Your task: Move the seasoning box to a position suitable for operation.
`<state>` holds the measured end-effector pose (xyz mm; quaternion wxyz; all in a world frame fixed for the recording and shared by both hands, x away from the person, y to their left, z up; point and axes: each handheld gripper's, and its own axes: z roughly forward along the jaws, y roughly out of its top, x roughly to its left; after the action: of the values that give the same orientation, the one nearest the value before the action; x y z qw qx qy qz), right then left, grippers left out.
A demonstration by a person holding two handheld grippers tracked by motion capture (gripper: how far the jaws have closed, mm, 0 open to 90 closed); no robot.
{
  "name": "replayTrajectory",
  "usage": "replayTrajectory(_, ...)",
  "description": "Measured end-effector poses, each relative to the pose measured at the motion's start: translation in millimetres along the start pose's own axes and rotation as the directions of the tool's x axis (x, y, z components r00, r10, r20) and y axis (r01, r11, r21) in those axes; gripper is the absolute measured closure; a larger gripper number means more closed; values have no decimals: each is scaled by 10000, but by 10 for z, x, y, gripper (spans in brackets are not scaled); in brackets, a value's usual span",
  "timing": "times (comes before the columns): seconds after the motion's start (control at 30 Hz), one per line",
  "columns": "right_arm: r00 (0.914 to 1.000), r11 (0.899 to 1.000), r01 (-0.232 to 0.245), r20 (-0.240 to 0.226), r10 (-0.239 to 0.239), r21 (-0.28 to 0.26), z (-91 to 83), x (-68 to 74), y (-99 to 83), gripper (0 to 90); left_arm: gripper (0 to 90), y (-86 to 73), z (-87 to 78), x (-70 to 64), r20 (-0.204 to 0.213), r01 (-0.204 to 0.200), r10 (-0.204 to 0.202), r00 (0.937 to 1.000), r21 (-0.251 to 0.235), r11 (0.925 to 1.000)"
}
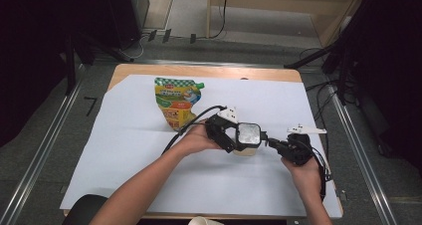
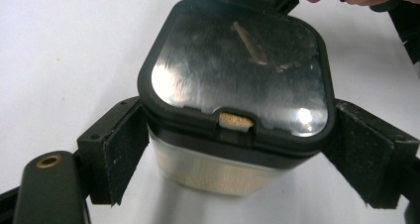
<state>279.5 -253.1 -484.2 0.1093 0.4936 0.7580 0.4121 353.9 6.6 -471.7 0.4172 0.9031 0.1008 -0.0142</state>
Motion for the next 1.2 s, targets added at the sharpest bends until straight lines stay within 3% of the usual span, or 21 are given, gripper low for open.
replayTrajectory(1.2,10000,10000,33,46,-34,53,-2,17,-1,900,164,77,-93,-6,-24,25,-25,10000,119,9999)
